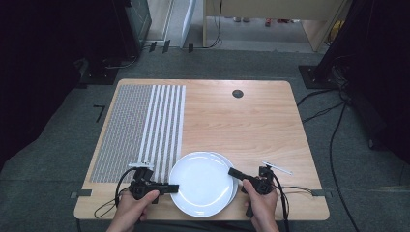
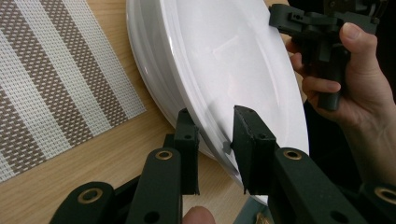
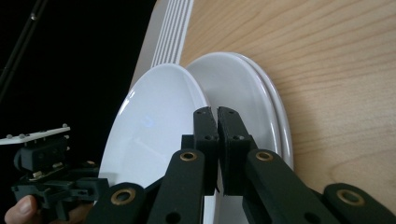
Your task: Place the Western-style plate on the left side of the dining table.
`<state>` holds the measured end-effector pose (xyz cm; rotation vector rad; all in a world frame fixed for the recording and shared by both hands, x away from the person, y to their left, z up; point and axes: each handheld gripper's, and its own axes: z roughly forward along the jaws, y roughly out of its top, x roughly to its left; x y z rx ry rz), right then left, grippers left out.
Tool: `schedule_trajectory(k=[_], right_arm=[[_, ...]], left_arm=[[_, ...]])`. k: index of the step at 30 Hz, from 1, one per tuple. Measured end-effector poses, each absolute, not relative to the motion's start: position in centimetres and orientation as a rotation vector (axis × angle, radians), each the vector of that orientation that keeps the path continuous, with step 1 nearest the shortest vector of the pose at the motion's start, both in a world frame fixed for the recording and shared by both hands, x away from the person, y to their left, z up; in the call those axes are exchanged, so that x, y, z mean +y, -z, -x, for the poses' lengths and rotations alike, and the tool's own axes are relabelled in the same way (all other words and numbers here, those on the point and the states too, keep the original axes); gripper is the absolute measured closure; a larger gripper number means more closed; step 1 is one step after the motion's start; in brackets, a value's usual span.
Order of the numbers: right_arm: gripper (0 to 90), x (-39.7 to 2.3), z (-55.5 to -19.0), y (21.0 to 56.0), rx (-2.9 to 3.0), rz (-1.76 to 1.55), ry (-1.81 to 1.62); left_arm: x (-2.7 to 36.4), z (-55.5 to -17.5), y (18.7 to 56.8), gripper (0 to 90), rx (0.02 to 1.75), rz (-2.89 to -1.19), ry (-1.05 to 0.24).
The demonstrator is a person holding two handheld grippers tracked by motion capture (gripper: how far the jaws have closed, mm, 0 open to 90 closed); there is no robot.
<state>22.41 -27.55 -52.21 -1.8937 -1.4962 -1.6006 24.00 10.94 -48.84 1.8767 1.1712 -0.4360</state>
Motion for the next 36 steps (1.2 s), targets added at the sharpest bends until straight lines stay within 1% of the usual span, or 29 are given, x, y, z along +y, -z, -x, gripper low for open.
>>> schedule_trajectory(k=[6, 16, 22, 30, 36], right_arm=[[88.4, -27.4, -22.9, 51.2, -1.491, 1.881, 1.624], [88.3, -25.9, -24.9, 48.7, -1.514, 1.849, 1.668], [88.3, -24.4, -26.7, 47.9, -1.51, 1.836, 1.672], [88.2, -21.8, -29.4, 46.7, -1.521, 1.785, 1.677], [87.9, -19.7, -32.0, 46.5, -1.507, 1.771, 1.661]], left_arm=[[11.2, -24.2, 48.3, 72.8, 1.176, -1.862, 0.413], [12.6, -25.2, 46.9, 71.5, 1.195, -1.83, 0.346], [13.9, -26.1, 46.2, 70.3, 1.216, -1.817, 0.301], [16.6, -28.3, 46.1, 69.8, 1.27, -1.783, 0.301], [18.5, -29.9, 46.0, 69.8, 1.31, -1.769, 0.283]])
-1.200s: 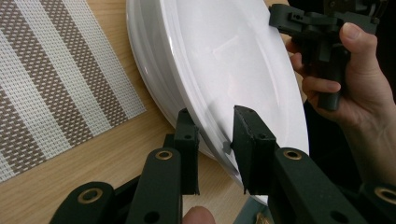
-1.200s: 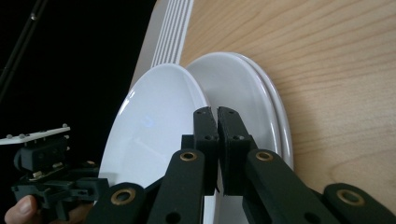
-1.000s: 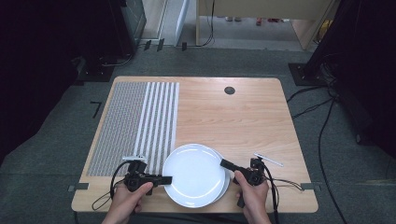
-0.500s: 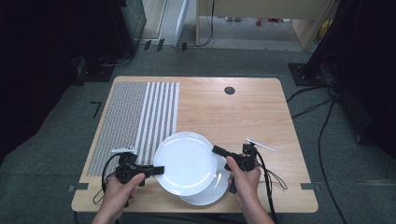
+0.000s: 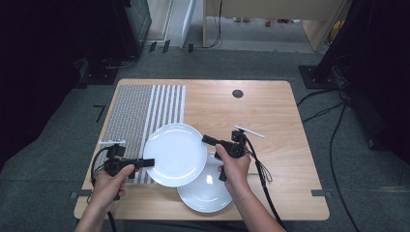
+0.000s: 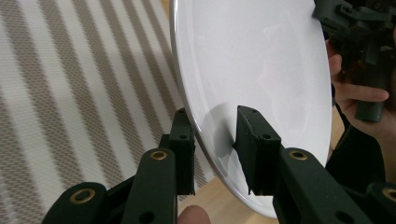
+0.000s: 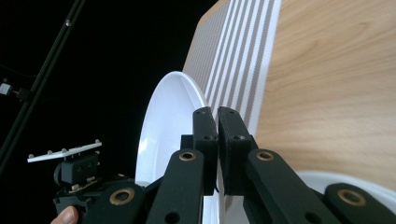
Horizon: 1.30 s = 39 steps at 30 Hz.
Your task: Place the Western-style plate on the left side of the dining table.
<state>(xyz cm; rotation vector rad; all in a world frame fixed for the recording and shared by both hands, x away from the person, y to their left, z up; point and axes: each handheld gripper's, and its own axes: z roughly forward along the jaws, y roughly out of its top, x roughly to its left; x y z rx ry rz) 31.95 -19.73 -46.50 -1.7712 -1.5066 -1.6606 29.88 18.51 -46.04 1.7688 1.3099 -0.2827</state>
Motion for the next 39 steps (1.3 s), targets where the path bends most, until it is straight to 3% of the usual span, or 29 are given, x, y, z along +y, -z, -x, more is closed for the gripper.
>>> schedule_trajectory(k=[13, 19, 39], right_arm=[[87.4, -14.5, -38.2, 47.1, -1.51, 1.808, 1.591], [87.3, -12.3, -41.1, 48.9, -1.453, 1.861, 1.526], [87.2, -7.6, -46.1, 52.1, -1.431, 2.029, 1.455]], left_arm=[[23.0, -33.8, 46.5, 71.2, 1.416, -1.697, 0.304], [24.8, -36.2, 47.4, 71.8, 1.481, -1.663, 0.313], [27.8, -42.9, 49.4, 73.3, 1.665, -1.599, 0.335]])
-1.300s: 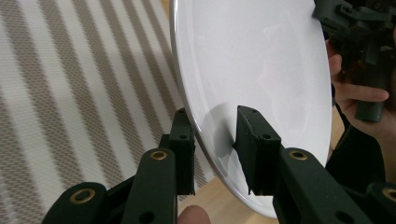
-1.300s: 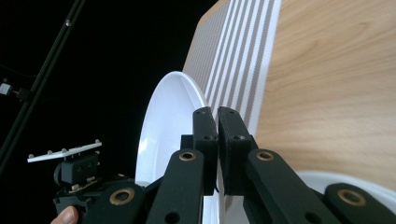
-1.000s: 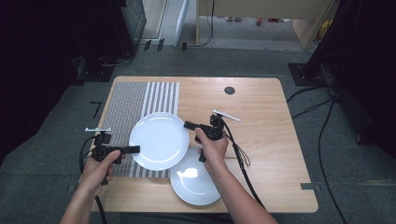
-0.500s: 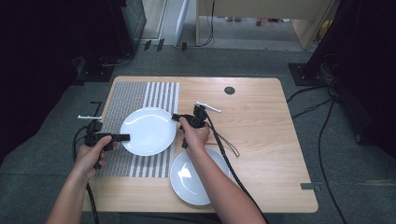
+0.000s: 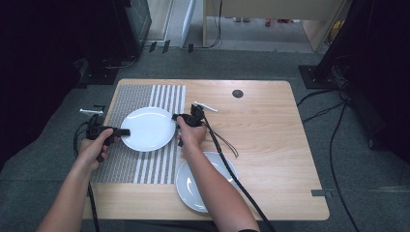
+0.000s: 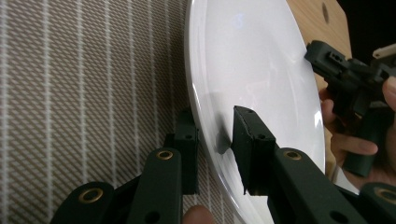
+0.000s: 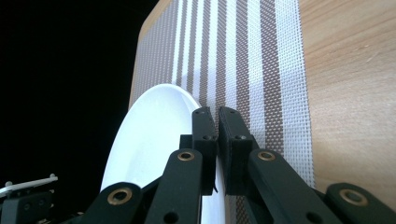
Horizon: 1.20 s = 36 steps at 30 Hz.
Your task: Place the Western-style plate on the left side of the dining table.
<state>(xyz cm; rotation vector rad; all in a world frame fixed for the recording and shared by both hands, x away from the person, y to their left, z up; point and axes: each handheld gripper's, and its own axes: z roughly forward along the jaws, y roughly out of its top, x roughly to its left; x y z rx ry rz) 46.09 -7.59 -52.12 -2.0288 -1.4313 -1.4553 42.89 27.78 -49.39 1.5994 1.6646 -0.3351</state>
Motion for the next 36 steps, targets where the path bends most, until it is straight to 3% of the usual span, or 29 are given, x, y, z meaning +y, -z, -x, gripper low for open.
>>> schedule_trajectory(k=[15, 25, 36], right_arm=[[86.8, -6.5, -47.2, 53.1, -1.504, 2.041, 1.445], [86.4, -6.1, -47.4, 53.1, -1.499, 2.052, 1.47], [82.4, -6.0, -47.4, 53.2, -1.568, 2.022, 1.517]], left_arm=[[28.3, -44.4, 50.5, 73.8, 1.744, -1.544, 0.301], [27.9, -44.7, 50.2, 68.6, 1.762, -1.541, 0.238], [26.6, -44.8, 49.2, 57.6, 1.771, -1.641, 0.04]])
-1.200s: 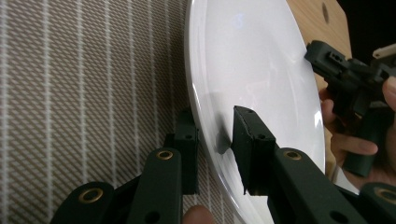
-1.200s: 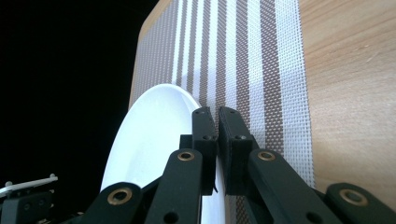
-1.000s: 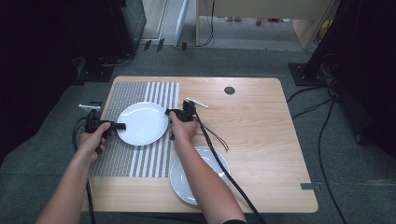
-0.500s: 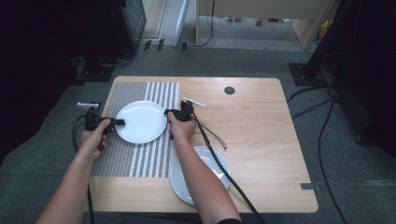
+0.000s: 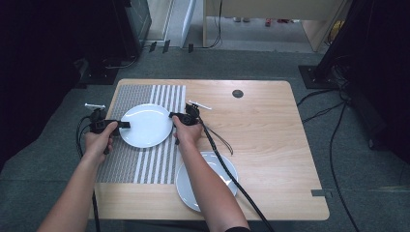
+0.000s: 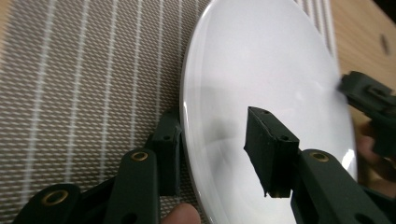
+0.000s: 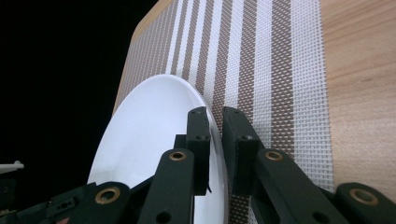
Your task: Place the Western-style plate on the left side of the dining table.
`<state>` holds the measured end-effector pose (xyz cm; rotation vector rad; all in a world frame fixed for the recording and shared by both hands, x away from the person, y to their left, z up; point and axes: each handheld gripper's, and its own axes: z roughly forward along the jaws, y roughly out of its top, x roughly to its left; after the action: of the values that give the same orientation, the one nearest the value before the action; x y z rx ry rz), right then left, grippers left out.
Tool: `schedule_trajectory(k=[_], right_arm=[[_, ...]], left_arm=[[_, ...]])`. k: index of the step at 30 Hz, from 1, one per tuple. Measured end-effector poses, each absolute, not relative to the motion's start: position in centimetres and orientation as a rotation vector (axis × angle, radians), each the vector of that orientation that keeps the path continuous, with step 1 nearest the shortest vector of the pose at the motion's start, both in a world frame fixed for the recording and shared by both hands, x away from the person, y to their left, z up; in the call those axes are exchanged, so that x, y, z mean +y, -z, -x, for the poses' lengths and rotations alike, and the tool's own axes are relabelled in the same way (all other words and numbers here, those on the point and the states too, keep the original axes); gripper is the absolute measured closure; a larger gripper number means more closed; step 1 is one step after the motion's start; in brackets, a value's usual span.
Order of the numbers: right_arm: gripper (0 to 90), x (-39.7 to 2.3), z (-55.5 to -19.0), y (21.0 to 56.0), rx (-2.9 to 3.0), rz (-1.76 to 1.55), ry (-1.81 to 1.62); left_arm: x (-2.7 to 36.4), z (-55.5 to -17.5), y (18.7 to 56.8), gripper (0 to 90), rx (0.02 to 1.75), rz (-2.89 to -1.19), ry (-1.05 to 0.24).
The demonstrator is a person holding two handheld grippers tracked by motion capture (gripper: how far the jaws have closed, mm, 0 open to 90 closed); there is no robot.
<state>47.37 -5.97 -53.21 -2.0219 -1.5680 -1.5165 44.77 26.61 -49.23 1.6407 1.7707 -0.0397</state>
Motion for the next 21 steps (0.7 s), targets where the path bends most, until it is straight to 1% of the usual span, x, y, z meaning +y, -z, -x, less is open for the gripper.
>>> schedule_trajectory(k=[3, 6, 8, 9, 10, 13, 17, 19, 21], right_arm=[[82.4, -6.0, -47.4, 53.3, -1.58, 2.022, 1.516], [81.3, -6.0, -47.4, 53.2, -1.585, 2.022, 1.526], [79.7, -6.1, -47.4, 53.1, -1.599, 2.017, 1.534], [78.7, -6.1, -47.4, 53.1, -1.612, 2.011, 1.542], [78.1, -6.1, -47.4, 53.1, -1.632, 2.006, 1.551], [76.2, -6.3, -47.5, 52.9, -1.667, 1.989, 1.598], [71.5, -6.4, -47.4, 52.2, -1.794, 1.975, 1.668], [67.6, -6.6, -47.4, 51.8, -1.813, 1.958, 1.688], [62.5, -6.9, -47.4, 51.4, -1.844, 1.922, 1.718]], left_arm=[[26.2, -44.7, 49.1, 55.0, 1.767, -1.669, -0.007], [26.1, -44.7, 49.0, 54.4, 1.771, -1.677, -0.045], [26.2, -44.6, 48.8, 53.5, 1.767, -1.665, -0.088], [26.2, -44.6, 48.8, 53.2, 1.767, -1.665, -0.088], [26.3, -44.5, 48.5, 51.8, 1.763, -1.655, -0.126], [26.3, -44.4, 48.2, 49.0, 1.754, -1.651, -0.161], [26.4, -44.0, 47.8, 42.7, 1.734, -1.629, -0.229], [26.5, -43.8, 47.6, 38.4, 1.735, -1.622, -0.257], [26.4, -43.5, 47.3, 37.7, 1.72, -1.633, -0.272]])
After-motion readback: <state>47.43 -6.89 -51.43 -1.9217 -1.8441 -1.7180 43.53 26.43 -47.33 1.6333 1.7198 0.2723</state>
